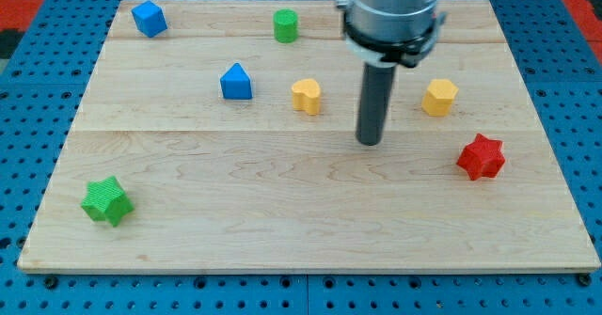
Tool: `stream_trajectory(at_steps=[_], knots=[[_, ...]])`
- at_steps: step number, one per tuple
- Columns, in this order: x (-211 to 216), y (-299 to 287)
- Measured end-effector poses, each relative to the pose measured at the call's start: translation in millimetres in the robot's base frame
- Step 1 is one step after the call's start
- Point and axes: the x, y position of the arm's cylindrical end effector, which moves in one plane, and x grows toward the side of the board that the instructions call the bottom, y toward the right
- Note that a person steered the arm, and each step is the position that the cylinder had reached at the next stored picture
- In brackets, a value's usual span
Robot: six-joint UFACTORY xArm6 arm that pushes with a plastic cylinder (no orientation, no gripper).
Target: Push green star towards bottom left corner
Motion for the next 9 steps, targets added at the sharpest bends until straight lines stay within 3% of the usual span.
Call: stream_trajectory(at_steps=[9], knots=[[-2, 27]])
